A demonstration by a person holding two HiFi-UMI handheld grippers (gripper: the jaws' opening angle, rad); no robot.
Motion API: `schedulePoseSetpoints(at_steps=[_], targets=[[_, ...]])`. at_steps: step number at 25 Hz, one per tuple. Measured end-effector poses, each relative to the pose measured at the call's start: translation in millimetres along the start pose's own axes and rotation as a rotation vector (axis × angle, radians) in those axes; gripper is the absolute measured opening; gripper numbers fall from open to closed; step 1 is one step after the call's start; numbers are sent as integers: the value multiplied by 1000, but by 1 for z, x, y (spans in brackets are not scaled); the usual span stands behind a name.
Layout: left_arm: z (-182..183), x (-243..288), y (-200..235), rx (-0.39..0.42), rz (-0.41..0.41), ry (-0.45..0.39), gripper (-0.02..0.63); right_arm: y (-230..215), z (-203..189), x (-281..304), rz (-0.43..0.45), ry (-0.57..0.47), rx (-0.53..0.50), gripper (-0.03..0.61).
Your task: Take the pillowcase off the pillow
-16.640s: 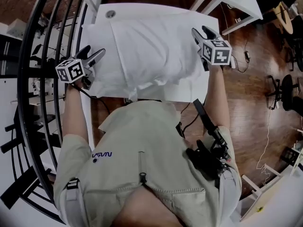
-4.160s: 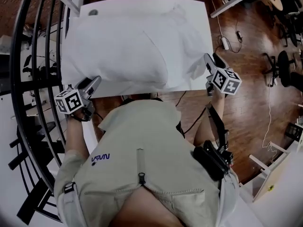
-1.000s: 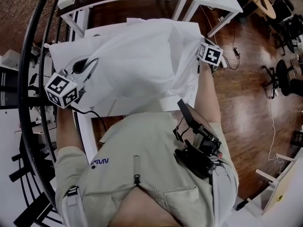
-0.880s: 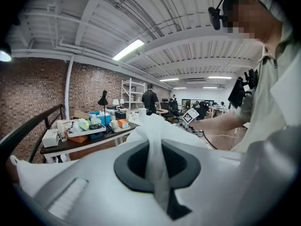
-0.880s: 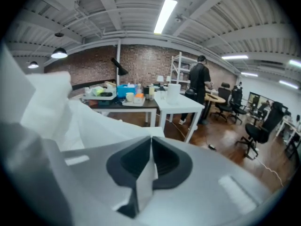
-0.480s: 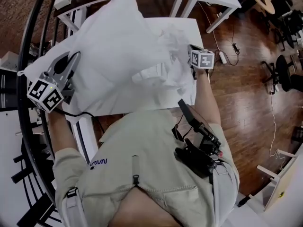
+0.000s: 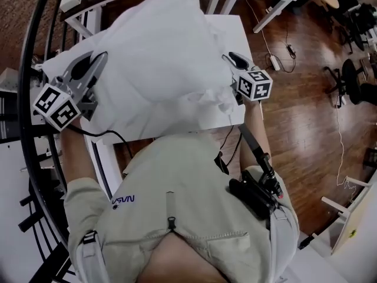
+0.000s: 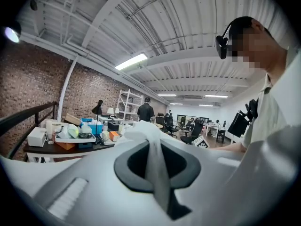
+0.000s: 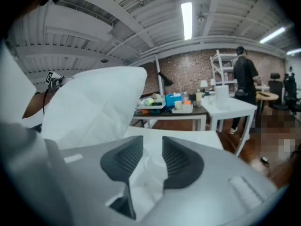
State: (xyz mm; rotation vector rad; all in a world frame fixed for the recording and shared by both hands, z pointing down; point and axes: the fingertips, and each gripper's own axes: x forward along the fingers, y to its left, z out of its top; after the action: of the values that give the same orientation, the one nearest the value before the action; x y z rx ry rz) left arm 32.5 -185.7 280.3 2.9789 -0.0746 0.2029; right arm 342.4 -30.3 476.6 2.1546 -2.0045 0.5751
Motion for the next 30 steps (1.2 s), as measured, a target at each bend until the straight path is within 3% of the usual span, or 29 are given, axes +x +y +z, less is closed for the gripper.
schedulePoseSetpoints(at_steps=[4,8,12,16,19,25,30], targets=[[-8,43,-14,18,-92,33,17,-27,43,-61,-188,-121,-37,117],[-33,99,-27,57,-183,119,18,-22,73,-94,-233,-204,-64,117],[-76,146,-25,-15,-212,212,18,-15,74,-101,-246,-222,-63,115],[-124,179,-12,-131,-158,300,26,-4,59,-91,-220,-191,-44,107],[-143,194,-8,-180,-111,300,29,9,48,-76,-181,-164,-45,101],[-185,214,4,-92,40,282,80,31,38,-38,-124,-154,-10,84],[-182,223,7,54,52,262,226,45,47,-25,-88,-164,-13,83]])
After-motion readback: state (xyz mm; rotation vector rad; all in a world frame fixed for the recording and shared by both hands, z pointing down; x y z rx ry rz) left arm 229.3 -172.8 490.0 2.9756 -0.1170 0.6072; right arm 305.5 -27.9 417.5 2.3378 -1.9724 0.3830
